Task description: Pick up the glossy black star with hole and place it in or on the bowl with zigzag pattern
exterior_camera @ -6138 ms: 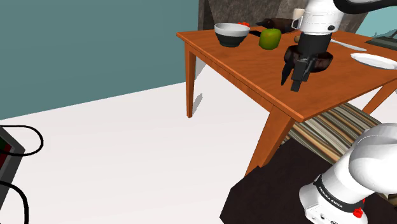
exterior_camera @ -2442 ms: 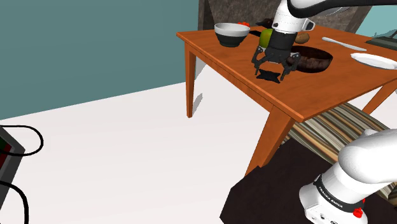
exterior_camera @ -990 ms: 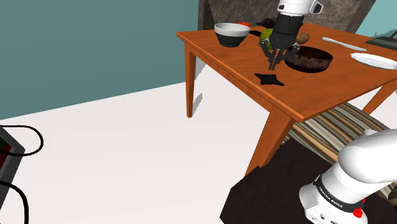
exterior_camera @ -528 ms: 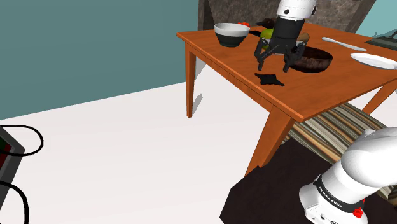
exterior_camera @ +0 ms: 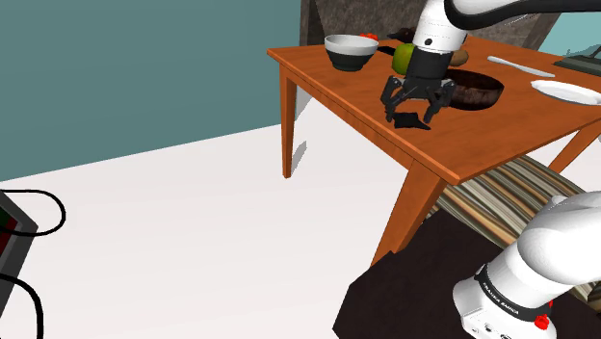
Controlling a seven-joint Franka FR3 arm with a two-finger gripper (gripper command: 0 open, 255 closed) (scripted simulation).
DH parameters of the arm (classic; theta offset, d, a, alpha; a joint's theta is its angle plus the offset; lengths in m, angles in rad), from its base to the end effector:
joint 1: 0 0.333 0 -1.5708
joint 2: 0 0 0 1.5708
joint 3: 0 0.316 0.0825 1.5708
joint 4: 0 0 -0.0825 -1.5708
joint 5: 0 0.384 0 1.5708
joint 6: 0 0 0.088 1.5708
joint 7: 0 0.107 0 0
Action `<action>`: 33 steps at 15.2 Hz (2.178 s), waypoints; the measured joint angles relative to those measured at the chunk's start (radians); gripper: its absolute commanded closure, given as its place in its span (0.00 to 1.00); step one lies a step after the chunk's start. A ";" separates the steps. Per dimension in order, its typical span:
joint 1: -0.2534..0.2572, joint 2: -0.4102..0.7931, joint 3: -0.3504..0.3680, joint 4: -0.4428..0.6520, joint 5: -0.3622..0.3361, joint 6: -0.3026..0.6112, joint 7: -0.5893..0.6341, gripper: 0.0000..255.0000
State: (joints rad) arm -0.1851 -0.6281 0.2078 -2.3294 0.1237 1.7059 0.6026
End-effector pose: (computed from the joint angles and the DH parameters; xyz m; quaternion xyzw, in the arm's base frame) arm 0.3641 0.0331 0.5563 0.9499 -0.3127 -0.0024 0.0002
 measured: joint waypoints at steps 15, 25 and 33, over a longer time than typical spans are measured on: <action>0.000 0.000 0.000 -0.006 0.000 0.006 -0.001 1.00; -0.004 0.013 -0.008 0.109 -0.008 -0.095 0.002 1.00; -0.009 0.042 -0.014 0.242 -0.016 -0.199 0.007 1.00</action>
State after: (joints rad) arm -0.1942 -0.5862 0.1935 -2.0875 0.1077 1.5066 0.6098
